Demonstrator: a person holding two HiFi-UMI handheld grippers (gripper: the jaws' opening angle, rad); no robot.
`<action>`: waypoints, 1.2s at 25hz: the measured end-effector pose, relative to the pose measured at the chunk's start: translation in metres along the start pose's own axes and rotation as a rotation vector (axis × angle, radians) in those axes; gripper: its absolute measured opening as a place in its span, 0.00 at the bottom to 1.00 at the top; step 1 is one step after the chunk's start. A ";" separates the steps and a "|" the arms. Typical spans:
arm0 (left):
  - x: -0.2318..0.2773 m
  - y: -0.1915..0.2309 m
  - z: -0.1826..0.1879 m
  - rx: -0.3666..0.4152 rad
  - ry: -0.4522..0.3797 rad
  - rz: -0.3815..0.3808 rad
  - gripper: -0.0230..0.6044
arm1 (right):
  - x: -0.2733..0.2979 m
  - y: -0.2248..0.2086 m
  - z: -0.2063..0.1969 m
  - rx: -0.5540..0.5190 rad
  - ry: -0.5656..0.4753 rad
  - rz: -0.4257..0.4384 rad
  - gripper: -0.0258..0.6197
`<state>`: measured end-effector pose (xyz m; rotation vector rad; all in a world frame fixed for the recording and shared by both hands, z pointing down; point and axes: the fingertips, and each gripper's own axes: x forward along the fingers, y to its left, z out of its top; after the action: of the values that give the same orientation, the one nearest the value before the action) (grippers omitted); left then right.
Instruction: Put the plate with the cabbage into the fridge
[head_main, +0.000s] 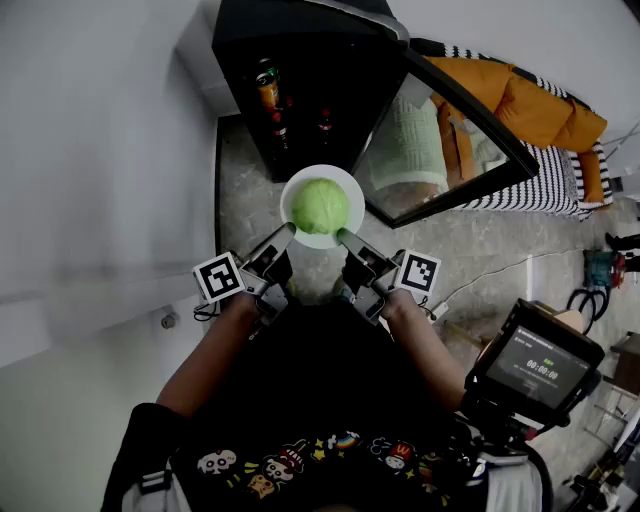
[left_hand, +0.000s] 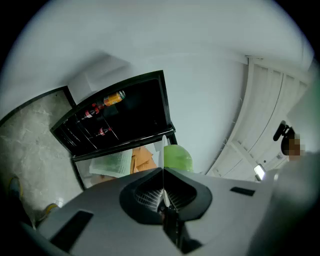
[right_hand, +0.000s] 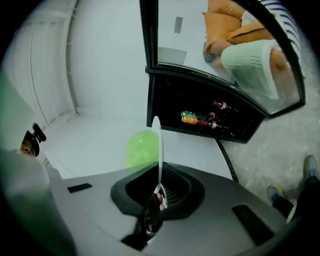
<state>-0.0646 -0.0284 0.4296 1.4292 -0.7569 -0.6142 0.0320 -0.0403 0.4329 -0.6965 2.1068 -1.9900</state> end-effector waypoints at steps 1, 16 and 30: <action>0.000 0.002 0.002 0.023 0.006 0.003 0.05 | 0.001 0.000 0.001 -0.001 -0.001 0.003 0.07; -0.001 0.000 0.000 -0.004 0.000 0.004 0.05 | 0.002 0.001 -0.002 -0.018 0.000 -0.008 0.07; -0.010 -0.001 -0.006 0.013 -0.067 0.008 0.05 | 0.002 0.002 -0.007 -0.031 0.072 0.017 0.07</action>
<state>-0.0666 -0.0171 0.4282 1.4229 -0.8207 -0.6543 0.0267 -0.0345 0.4317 -0.6195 2.1806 -2.0065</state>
